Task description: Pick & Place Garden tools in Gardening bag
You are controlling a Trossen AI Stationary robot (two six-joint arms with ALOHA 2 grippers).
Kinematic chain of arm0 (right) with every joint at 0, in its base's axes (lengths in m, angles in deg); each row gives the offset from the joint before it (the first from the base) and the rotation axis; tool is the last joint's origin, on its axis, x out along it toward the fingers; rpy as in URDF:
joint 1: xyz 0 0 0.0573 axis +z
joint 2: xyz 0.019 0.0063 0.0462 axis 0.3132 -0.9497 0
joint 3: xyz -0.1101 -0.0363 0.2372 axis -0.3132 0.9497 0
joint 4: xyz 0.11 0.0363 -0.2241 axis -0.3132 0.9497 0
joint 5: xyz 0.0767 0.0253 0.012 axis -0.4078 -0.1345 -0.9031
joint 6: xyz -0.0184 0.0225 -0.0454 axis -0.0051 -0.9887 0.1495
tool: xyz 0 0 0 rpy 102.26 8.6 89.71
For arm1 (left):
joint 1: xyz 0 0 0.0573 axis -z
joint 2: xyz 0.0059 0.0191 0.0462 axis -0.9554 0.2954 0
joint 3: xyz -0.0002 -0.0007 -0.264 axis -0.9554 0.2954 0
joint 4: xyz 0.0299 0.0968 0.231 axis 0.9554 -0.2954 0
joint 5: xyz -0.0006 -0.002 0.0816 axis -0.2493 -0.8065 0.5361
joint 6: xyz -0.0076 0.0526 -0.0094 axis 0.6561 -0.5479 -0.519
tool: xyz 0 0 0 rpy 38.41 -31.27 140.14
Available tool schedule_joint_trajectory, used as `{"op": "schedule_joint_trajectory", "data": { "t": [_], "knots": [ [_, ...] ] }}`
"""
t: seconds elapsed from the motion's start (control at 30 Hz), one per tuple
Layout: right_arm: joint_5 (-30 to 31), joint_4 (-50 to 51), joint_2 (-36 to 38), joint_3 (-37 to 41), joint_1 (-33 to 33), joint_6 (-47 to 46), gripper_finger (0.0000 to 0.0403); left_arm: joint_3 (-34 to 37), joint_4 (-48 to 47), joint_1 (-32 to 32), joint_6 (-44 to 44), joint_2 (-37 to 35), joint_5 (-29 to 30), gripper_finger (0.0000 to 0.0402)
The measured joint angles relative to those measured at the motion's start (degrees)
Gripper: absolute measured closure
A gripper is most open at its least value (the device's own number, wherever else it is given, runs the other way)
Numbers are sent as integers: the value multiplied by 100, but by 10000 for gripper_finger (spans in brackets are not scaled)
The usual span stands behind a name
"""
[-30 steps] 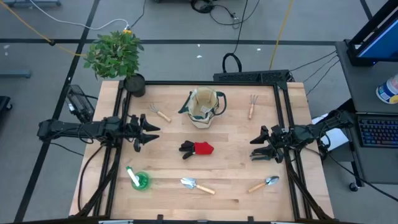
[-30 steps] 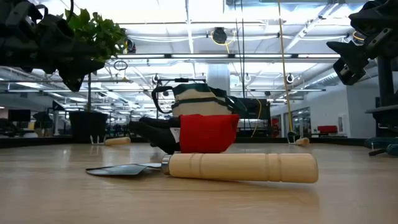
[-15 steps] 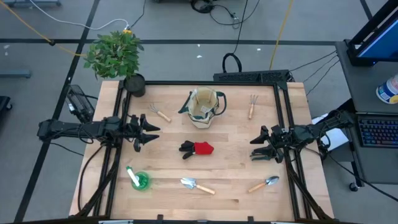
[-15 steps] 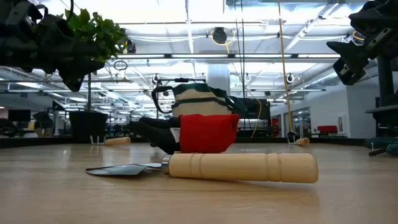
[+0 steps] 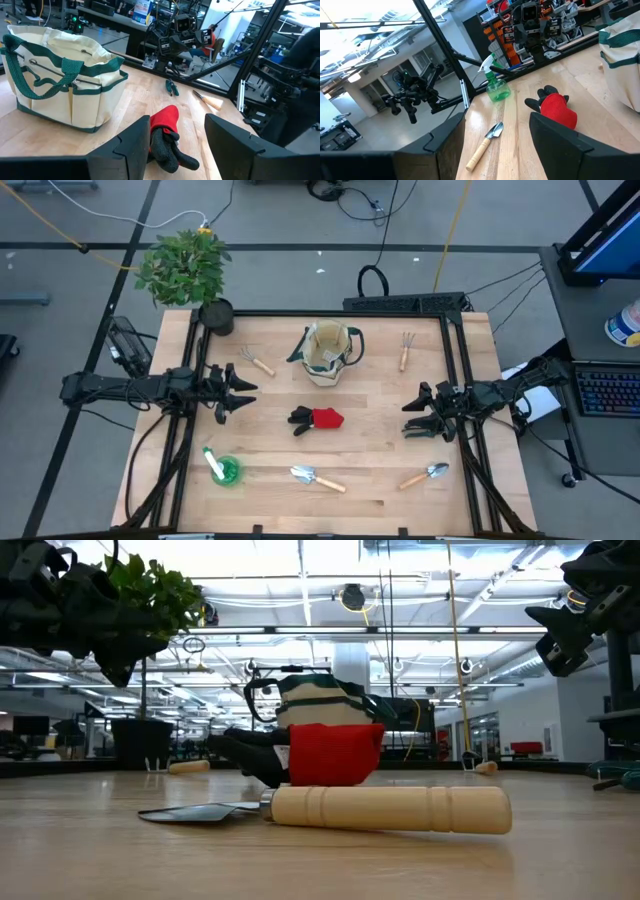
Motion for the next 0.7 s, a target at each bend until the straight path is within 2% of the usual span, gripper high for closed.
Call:
{"op": "schedule_joint_trajectory", "data": {
  "t": [0.7],
  "knots": [
    [1, -41, 0, 0, 0, 0, 188, -2, 0, -2, 0, 0, 0, 206]
  ]
}}
